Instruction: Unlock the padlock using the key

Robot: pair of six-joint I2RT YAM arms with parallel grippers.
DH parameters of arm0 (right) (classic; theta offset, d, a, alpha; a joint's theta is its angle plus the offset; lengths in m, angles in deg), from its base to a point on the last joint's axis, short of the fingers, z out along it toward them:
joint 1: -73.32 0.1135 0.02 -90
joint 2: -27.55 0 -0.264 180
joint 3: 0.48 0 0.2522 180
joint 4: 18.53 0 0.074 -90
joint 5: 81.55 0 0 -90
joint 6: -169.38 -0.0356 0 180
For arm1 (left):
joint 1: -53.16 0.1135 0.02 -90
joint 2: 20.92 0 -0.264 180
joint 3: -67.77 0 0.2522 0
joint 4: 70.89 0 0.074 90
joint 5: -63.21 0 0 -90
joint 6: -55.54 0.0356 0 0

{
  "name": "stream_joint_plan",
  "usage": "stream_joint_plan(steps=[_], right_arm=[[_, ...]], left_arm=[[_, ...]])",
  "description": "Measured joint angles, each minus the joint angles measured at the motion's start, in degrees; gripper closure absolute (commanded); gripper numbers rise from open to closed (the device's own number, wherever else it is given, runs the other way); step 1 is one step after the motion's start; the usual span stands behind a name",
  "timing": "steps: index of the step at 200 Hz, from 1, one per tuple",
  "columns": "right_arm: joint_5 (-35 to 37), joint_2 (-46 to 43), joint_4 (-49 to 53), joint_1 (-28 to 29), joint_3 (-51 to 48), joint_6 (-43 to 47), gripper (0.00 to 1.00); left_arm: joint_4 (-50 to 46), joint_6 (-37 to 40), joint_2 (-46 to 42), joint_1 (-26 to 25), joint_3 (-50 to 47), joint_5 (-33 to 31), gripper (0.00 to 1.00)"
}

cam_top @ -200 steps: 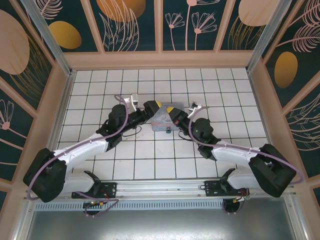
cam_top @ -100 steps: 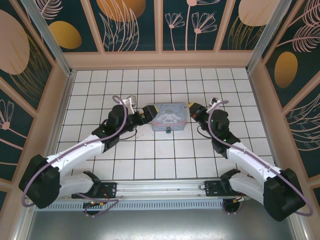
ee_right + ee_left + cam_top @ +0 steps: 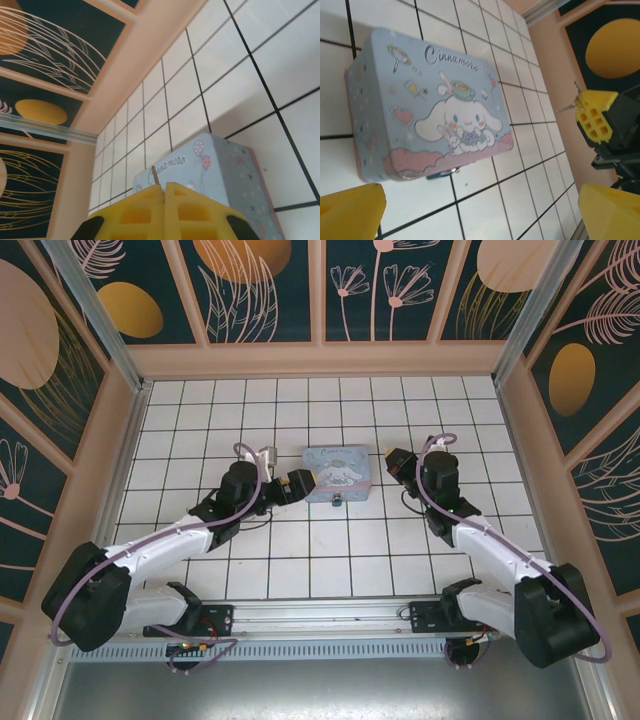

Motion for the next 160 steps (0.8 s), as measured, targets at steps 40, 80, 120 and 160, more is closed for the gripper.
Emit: stream_joint_plan(steps=[40, 80, 120, 160], right_arm=[[2.2, 5.9, -0.8, 0.0, -0.2, -2.8, 1.00], [5.8, 12.8, -1.1, 0.0, 0.3, -4.5, 1.00], [7.3, 21.2, -0.5, 1.6, 5.6, -4.5, 1.00], [8.4, 26.3, -0.6, 6.6, 10.8, -4.5, 1.00]], left_arm=[[3.6, 0.0, 1.3, 0.0, -3.9, 1.2, 0.01], [5.9, 0.0, 1.3, 0.0, -4.5, 1.2, 0.01], [6.2, 0.0, 1.3, 0.0, -4.5, 1.2, 0.02], [6.4, 0.0, 1.9, 0.0, -4.5, 1.2, 0.01]])
